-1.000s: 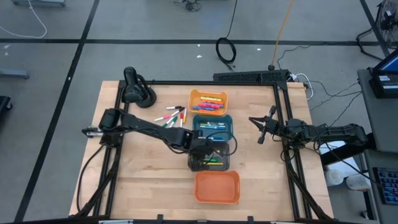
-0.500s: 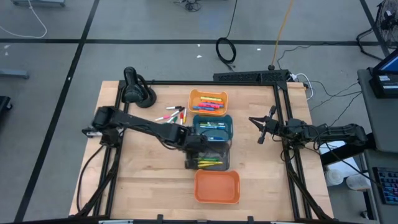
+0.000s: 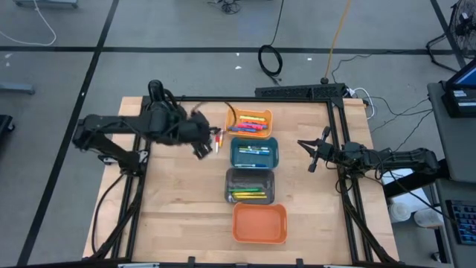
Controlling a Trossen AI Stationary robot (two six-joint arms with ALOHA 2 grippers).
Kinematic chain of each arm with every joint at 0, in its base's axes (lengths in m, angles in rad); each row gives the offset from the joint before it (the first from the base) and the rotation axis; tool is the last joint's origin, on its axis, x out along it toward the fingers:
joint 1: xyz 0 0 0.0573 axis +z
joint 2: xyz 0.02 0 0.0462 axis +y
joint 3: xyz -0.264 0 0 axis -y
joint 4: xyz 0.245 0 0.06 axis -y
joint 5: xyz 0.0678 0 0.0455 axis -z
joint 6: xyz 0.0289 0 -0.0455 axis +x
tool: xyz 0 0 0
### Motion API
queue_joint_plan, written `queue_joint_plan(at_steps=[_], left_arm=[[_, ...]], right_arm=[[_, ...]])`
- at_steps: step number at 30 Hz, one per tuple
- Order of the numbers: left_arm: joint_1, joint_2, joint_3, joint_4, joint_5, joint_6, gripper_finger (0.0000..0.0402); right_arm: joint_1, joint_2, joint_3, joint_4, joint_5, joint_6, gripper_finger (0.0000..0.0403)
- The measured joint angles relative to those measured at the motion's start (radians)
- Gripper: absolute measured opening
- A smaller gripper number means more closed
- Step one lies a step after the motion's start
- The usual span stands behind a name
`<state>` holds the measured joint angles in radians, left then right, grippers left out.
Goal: Pick & Place Markers
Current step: Put the pink mini marker into the orange bin
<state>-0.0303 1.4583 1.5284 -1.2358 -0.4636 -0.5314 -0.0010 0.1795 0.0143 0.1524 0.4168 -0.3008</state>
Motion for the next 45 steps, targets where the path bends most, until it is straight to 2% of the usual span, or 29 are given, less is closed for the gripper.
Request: queue_joint_plan(at_steps=[3,6,11,17,21,28,34,40,45], left_arm=[[0.096,-0.022,-0.029,-0.091,0.011,-0.053,0.0166],[0.176,-0.027,-0.112,-0.086,0.068,0.019,0.0194],[0.248,-0.027,-0.332,0.154,0.180,0.139,0.0204],[0.357,-0.026,-0.534,0.355,0.199,0.194,0.0204],[0.420,-0.026,-0.596,0.386,0.204,0.188,0.0205],[0.431,-0.026,-0.675,0.426,0.248,0.230,0.0205],[0.440,-0.026,-0.768,0.565,0.262,0.246,0.0205],[0.468,-0.026,-0.823,0.640,0.316,0.266,0.0205],[0.490,-0.026,-0.863,0.687,0.317,0.268,0.0205]], right_arm=[[0.000,0.000,0.000,0.000,0.000,0.000,0.0011],[0.000,0.000,0.000,0.000,0.000,0.000,0.0011],[0.000,0.000,0.000,0.000,0.000,0.000,0.0011],[0.000,0.000,0.000,0.000,0.000,0.000,0.0011],[0.000,0.000,0.000,0.000,0.000,0.000,0.0011],[0.000,0.000,0.000,0.000,0.000,0.000,0.0011],[0.000,0.000,0.000,0.000,0.000,0.000,0.0011],[0.000,0.000,0.000,0.000,0.000,0.000,0.0011],[0.000,0.000,0.000,0.000,0.000,0.000,0.0011]])
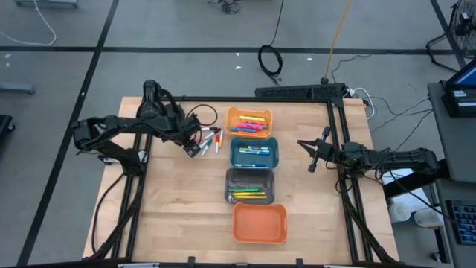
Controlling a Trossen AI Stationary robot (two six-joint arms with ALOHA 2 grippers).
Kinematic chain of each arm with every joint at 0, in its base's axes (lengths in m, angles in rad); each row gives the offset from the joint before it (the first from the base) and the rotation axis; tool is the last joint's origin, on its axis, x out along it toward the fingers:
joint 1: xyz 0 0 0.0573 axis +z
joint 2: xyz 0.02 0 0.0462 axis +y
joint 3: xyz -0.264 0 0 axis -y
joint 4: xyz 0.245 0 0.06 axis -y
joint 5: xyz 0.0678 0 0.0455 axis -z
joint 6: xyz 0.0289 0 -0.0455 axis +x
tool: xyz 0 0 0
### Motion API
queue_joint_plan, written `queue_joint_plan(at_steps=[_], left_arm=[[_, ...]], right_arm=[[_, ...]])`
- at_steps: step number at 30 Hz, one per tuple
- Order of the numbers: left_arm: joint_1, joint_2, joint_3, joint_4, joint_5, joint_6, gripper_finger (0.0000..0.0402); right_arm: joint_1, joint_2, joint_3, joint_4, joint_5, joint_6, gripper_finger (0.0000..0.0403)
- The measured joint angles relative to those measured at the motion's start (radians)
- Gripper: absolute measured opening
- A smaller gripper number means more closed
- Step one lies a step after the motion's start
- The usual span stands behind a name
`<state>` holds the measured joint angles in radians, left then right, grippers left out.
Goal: Pick & Place Markers
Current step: Put the pink mini marker into the orange bin
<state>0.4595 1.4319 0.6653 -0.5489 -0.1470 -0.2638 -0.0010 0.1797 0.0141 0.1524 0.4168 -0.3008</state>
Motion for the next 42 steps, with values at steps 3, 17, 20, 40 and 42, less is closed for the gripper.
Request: queue_joint_plan(at_steps=[3,17,20,40,42], left_arm=[[0.005,0.000,-0.039,0.052,0.001,-0.001,0.0205],[0.005,-0.003,-0.087,0.097,0.094,0.009,0.0069],[0.005,-0.003,-0.087,0.092,0.097,0.008,0.0025],[-0.284,-0.238,0.113,0.016,0.091,-0.050,0.0025],[-0.333,-0.250,0.153,0.015,0.086,-0.067,0.0025]], right_arm=[[0.000,0.000,0.000,0.000,0.000,0.000,0.0011],[0.000,0.000,0.000,0.000,0.000,0.000,0.0011],[0.000,0.000,0.000,0.000,0.000,0.000,0.0011],[0.000,0.000,0.000,0.000,0.000,0.000,0.0011],[0.000,0.000,0.000,0.000,0.000,0.000,0.0011]])
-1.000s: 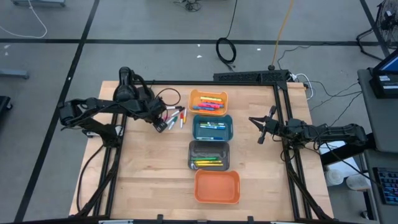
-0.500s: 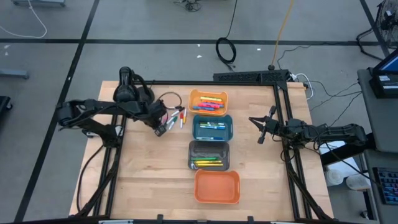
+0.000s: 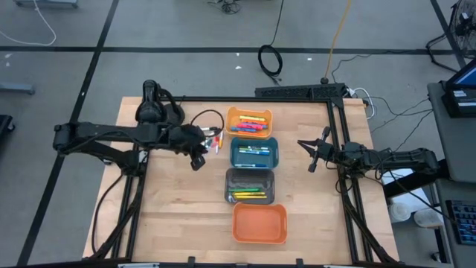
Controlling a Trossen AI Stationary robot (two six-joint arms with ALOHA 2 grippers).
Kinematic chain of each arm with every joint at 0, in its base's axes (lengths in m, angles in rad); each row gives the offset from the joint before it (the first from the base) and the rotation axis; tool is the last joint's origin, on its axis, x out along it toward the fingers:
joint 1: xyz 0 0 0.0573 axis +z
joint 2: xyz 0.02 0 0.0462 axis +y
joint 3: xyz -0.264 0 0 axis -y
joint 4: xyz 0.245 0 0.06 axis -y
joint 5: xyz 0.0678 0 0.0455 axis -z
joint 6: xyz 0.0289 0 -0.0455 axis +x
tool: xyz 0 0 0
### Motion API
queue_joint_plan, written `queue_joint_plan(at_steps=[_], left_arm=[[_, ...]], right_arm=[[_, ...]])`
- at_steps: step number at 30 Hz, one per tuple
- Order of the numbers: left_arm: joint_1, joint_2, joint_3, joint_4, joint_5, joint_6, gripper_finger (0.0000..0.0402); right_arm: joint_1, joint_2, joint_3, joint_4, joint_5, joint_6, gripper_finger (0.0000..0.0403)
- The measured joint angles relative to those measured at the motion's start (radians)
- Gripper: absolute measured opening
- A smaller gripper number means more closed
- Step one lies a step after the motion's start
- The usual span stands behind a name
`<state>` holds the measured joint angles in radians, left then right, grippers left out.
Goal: Pick & Place Markers
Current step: Put the pink mini marker into the orange bin
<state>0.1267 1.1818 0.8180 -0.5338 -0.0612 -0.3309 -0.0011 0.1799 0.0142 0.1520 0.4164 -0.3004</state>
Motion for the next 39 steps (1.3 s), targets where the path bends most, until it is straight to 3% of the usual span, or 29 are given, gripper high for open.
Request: queue_joint_plan(at_steps=[6,10,16,20,25,31,39], left_arm=[[-0.191,-0.002,0.146,0.009,-0.069,-0.035,0.0025],[-0.339,0.044,0.242,0.006,-0.167,-0.040,0.0025],[-0.493,0.196,0.434,-0.055,-0.270,-0.089,0.0025],[-0.530,0.365,0.623,-0.203,-0.266,-0.127,0.0025],[-0.576,0.572,0.796,-0.280,-0.189,-0.059,0.0025],[-0.589,0.736,0.876,-0.269,-0.142,-0.010,0.0025],[-0.558,0.853,0.889,-0.203,-0.091,-0.004,0.0025]], right_arm=[[0.000,0.000,0.000,0.000,0.000,0.000,0.0011],[0.000,0.000,0.000,0.000,0.000,0.000,0.0011],[0.000,0.000,0.000,0.000,0.000,0.000,0.0011],[0.000,0.000,0.000,0.000,0.000,0.000,0.0011],[0.000,0.000,0.000,0.000,0.000,0.000,0.0011],[0.000,0.000,0.000,0.000,0.000,0.000,0.0011],[0.000,0.000,0.000,0.000,0.000,0.000,0.0011]])
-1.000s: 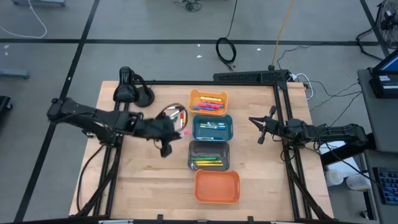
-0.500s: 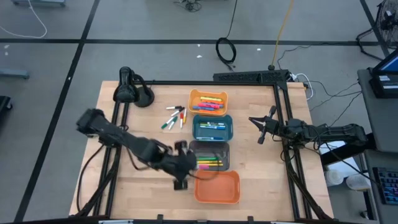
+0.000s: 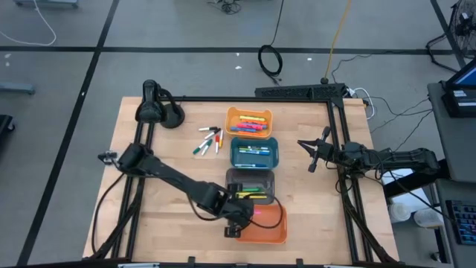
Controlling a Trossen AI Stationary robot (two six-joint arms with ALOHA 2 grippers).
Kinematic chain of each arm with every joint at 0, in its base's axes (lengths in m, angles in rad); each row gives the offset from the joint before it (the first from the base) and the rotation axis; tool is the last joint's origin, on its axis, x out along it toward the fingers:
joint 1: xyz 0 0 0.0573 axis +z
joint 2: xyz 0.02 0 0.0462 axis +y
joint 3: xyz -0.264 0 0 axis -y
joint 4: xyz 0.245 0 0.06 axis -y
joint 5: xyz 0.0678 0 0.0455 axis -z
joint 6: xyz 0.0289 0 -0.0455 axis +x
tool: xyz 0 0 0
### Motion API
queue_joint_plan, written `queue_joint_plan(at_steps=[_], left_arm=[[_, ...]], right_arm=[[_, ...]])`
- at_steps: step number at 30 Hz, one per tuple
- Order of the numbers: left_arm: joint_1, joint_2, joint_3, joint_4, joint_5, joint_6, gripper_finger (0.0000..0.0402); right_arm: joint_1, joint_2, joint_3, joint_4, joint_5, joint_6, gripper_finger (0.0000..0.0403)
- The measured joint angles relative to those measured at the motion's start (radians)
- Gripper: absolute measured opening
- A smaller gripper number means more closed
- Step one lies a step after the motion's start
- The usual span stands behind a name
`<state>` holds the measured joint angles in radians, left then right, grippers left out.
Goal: Pick & Place Markers
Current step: Put the pink mini marker into the orange bin
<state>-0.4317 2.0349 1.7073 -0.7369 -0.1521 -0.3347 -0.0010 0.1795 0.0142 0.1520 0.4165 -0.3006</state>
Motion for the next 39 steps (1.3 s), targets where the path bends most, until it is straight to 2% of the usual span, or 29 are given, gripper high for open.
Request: queue_joint_plan(at_steps=[7,15,22,29,39], left_arm=[[-0.009,0.042,0.000,0.039,0.028,-0.015,0.0025],[-0.035,0.041,-0.003,-0.004,0.033,-0.069,0.0025],[-0.035,0.041,-0.027,0.034,0.021,-0.065,0.0025],[-0.035,0.041,-0.028,-0.035,0.033,-0.112,0.0025],[-0.039,0.041,-0.028,-0.075,0.100,-0.120,0.0025]], right_arm=[[0.000,0.000,0.000,0.000,0.000,0.000,0.0011],[0.000,0.000,0.000,0.000,0.000,0.000,0.0011],[0.000,0.000,0.000,0.000,0.000,0.000,0.0011],[0.000,0.000,0.000,0.000,0.000,0.000,0.0011],[0.000,0.000,0.000,0.000,0.000,0.000,0.0011]])
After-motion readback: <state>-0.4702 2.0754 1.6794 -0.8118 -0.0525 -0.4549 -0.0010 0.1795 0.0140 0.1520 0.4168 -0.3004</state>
